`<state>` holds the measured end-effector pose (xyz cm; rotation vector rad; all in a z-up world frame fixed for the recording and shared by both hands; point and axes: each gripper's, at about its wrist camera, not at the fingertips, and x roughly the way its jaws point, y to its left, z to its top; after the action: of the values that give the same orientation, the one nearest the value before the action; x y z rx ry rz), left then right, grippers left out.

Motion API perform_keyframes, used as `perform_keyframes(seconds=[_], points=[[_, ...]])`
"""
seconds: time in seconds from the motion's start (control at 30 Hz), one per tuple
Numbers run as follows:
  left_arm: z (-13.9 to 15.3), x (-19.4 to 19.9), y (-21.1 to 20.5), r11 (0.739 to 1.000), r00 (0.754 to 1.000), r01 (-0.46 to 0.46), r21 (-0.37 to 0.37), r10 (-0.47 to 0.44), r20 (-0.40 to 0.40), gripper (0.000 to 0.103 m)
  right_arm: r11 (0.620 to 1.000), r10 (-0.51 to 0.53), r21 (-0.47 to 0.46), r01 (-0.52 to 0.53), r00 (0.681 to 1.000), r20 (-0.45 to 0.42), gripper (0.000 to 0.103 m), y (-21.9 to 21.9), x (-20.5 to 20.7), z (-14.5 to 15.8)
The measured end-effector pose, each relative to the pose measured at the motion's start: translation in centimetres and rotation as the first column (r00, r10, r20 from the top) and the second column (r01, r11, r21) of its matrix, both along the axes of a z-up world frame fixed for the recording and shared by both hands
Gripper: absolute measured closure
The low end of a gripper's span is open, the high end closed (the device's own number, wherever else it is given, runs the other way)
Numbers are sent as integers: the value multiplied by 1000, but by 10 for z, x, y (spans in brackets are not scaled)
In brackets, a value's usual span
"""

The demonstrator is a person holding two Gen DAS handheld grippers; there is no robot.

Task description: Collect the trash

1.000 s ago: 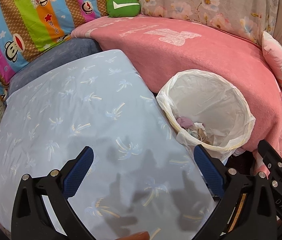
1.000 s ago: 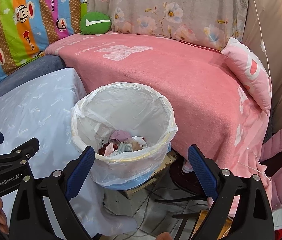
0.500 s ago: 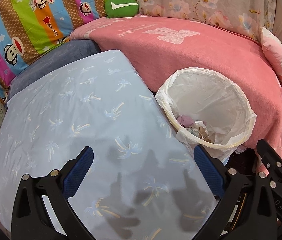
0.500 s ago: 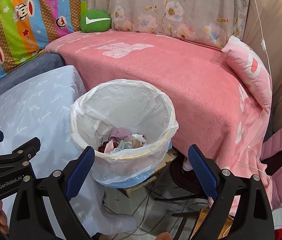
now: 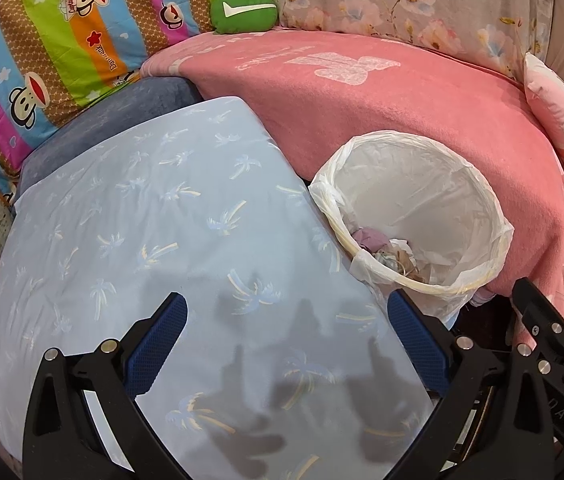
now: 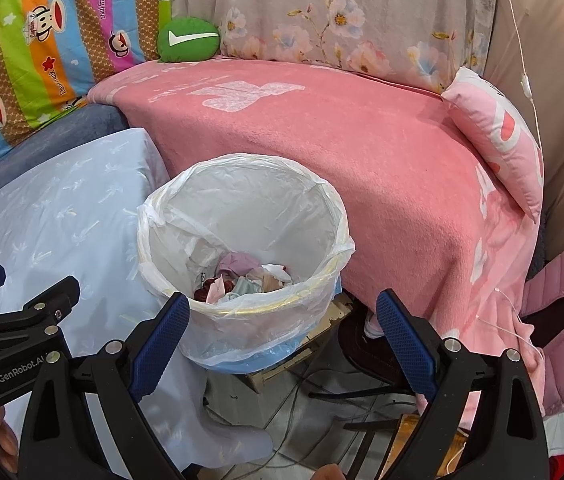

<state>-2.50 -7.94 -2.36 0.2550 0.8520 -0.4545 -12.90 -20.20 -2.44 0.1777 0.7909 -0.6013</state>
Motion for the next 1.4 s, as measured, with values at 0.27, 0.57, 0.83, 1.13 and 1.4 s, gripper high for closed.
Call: perform_keyframes(seconds=[0.27, 0.57, 0.83, 1.13, 1.4], points=[[0, 0, -1, 1000, 1000, 0, 0, 0, -1, 7, 1000, -2, 3, 2, 1000, -2, 6, 0, 0, -1], [0, -1, -2, 1000, 1000, 0, 3, 0, 1, 7, 1000, -5, 5, 5, 1000, -4, 6, -1, -1, -3], [-1, -1, -2, 1000, 1000, 0, 5, 0, 3, 7, 1000, -4, 5, 4, 1000, -5, 6, -1, -1, -3], [0, -1, -3, 1000, 1000, 0, 5, 0, 4, 7, 1000, -4, 5, 4, 1000, -5, 6, -2, -1, -3], [0, -2, -2, 1000, 1000, 1, 6, -1, 5, 7, 1000, -6, 6, 6, 1000, -5, 6, -2, -1, -3]])
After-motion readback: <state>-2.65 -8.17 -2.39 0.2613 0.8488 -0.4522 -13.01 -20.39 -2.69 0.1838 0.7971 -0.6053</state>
